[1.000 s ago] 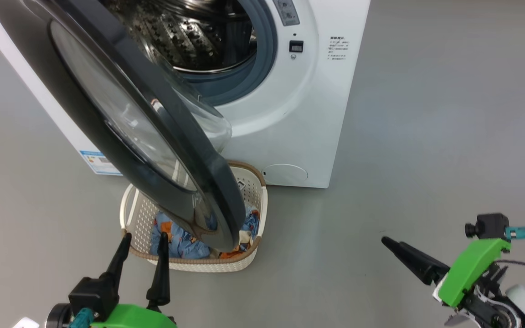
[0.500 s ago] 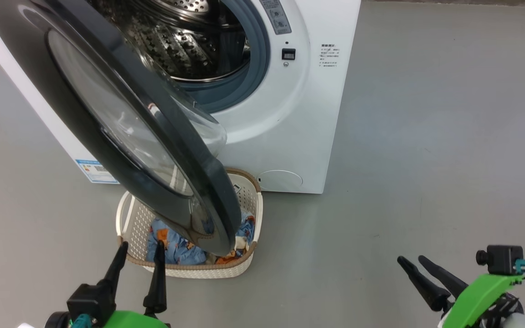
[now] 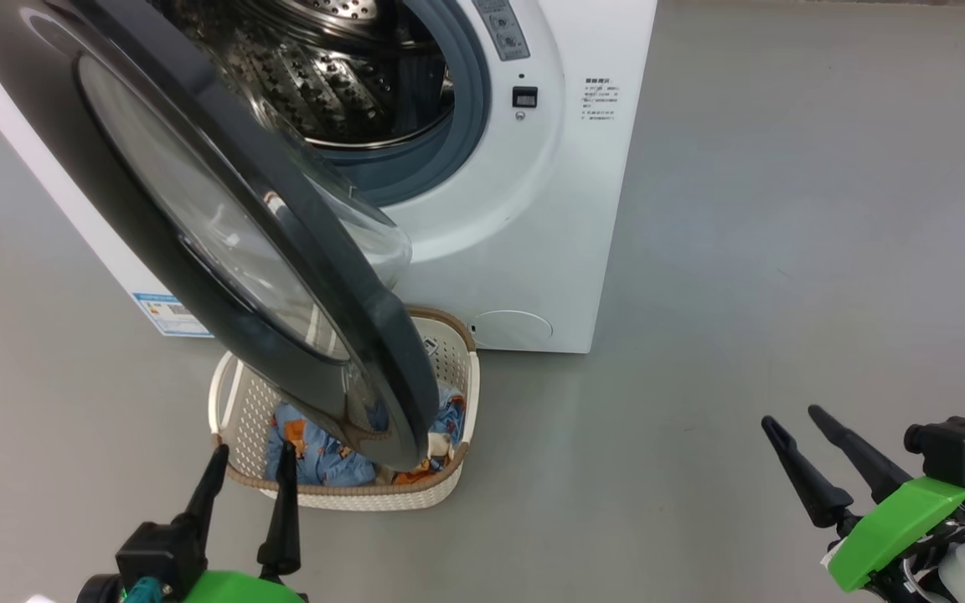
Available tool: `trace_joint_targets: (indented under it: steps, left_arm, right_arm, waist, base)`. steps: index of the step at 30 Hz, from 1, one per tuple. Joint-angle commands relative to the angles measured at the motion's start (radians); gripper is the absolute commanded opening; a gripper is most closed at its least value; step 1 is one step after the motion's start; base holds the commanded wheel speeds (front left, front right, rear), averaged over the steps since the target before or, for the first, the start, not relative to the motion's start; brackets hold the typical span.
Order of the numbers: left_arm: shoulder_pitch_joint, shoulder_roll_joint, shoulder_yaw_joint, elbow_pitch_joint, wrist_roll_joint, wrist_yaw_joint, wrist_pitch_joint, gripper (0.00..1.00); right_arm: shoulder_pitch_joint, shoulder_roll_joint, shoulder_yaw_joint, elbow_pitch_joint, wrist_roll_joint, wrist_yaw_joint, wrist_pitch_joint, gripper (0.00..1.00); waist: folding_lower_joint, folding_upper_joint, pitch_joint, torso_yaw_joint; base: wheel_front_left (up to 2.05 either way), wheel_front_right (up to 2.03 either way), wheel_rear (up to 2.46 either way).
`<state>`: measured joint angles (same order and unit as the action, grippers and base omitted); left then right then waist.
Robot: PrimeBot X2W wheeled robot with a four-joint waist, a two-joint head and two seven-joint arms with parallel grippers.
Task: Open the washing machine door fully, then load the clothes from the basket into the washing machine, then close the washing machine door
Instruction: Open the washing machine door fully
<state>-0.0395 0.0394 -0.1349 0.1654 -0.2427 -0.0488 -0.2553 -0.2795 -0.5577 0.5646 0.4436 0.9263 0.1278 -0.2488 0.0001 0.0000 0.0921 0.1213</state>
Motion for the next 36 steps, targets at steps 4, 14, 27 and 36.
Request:
trace_joint_targets:
  steps: [4, 14, 27, 36]
  left_arm:
    - [-0.021, 0.011, 0.037, -0.025, 0.013, -0.004, -0.006, 1.0]
    - [-0.031, 0.011, 0.042, -0.029, 0.017, -0.005, -0.006, 1.0]
    - [-0.047, 0.011, 0.043, -0.009, -0.006, 0.002, -0.006, 1.0]
    - [-0.09, 0.011, 0.052, -0.062, -0.023, 0.023, -0.006, 0.0]
  right_arm:
    - [0.088, 0.045, -0.155, -0.075, -0.148, 0.003, -0.013, 1.0]
    - [0.187, 0.165, -0.418, -0.21, -0.398, 0.003, -0.013, 1.0]
    - [0.238, 0.223, -0.511, -0.221, -0.472, 0.003, -0.013, 1.0]
    - [0.245, 0.231, -0.52, -0.218, -0.478, 0.003, -0.013, 1.0]
  waist:
    - [0.0, 0.0, 0.007, 0.0]
    - [0.0, 0.0, 0.013, 0.003]
    - [0.0, 0.0, 0.024, 0.013]
    - [0.0, 0.0, 0.022, 0.017]
  base:
    - [0.0, 0.0, 0.0]
    - [0.0, 0.0, 0.0]
    - [0.0, 0.0, 0.0]
    - [0.0, 0.0, 0.0]
